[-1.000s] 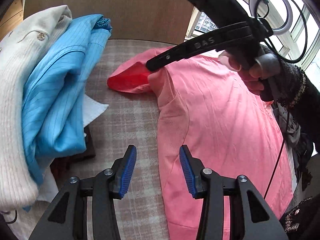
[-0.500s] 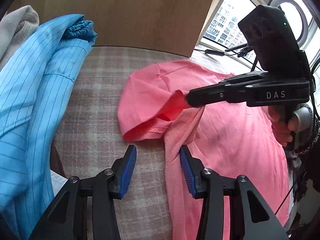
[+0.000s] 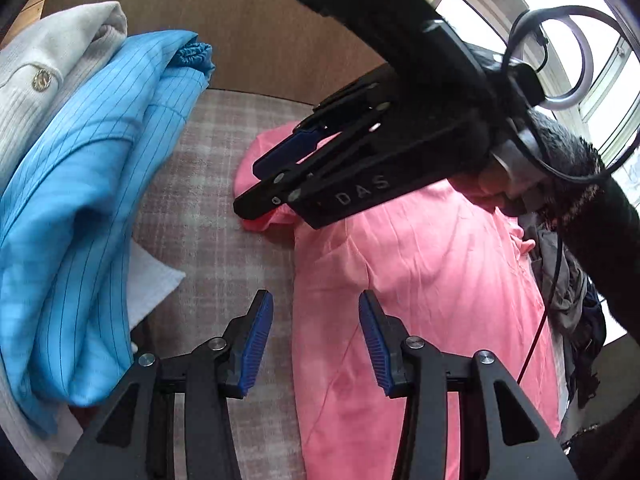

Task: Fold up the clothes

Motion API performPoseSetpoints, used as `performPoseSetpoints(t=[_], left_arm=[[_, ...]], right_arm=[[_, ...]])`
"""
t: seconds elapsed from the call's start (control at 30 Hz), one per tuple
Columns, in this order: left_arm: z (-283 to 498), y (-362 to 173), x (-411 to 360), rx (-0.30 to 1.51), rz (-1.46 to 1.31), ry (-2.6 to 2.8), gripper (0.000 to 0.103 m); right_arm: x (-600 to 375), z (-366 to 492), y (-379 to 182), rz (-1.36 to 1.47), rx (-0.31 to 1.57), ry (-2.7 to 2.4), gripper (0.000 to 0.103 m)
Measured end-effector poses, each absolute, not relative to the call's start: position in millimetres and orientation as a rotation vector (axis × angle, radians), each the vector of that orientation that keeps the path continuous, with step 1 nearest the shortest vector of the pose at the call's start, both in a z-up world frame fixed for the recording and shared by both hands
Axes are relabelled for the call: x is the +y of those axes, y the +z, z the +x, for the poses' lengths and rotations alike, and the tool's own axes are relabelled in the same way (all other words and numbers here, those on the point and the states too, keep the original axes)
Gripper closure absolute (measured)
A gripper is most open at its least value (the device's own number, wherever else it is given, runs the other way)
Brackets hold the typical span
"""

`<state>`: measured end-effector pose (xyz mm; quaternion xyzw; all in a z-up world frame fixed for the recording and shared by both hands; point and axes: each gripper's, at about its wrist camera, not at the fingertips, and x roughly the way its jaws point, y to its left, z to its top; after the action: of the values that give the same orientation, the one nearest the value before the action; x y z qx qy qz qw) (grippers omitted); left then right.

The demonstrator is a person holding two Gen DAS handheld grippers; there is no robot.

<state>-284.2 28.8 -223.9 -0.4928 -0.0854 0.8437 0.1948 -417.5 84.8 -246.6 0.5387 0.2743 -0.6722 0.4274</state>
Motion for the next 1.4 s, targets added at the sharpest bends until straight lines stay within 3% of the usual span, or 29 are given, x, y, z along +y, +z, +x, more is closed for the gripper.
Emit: performPoseSetpoints(t=[0.03, 0.07, 0.1, 0.13, 0.43, 0.67, 0.93, 1.13, 1.27, 1.4], left_arm=[[-280, -224, 28, -0.249, -1.380, 2.363, 0.060], [-278, -224, 27, -0.257, -1.381, 2.360, 0.060], [-277, -226, 27, -0.260, -1.387, 2.354, 0.060], [-277, -228, 27, -0.263, -1.391, 2.348, 0.060], [-295, -225, 13, -0.399, -1.312, 2.330, 0.060], [-319, -231, 21, -0.365, -1.339, 2.295, 0.060], [-328, -226, 29, -0.414, -1.313, 2.212, 0.049], [-340, -238, 71, -0.290, -1.372, 2.163, 0.048], [-337, -235, 83, -0.233, -1.349, 2.197, 0.053], [-323, -220, 77, -0.197, -1.280, 2.262, 0.076]], right_arm=[[85, -419, -252, 1.361, 0.703, -1.680, 0.067], [85, -421, -257, 1.376, 0.719, -1.682, 0.075], [90, -426, -254, 1.374, 0.680, -1.701, 0.098], [96, -431, -251, 1.370, 0.636, -1.720, 0.100], [186, -468, -186, 1.224, 0.074, -1.948, 0.101], [227, -457, -186, 1.222, 0.027, -2.039, 0.101], [287, -442, -213, 1.302, -0.019, -2.120, 0.101], [311, -438, -230, 1.346, -0.017, -2.144, 0.101], [316, -434, -233, 1.343, -0.004, -2.147, 0.101], [316, -435, -231, 1.335, -0.007, -2.150, 0.101]])
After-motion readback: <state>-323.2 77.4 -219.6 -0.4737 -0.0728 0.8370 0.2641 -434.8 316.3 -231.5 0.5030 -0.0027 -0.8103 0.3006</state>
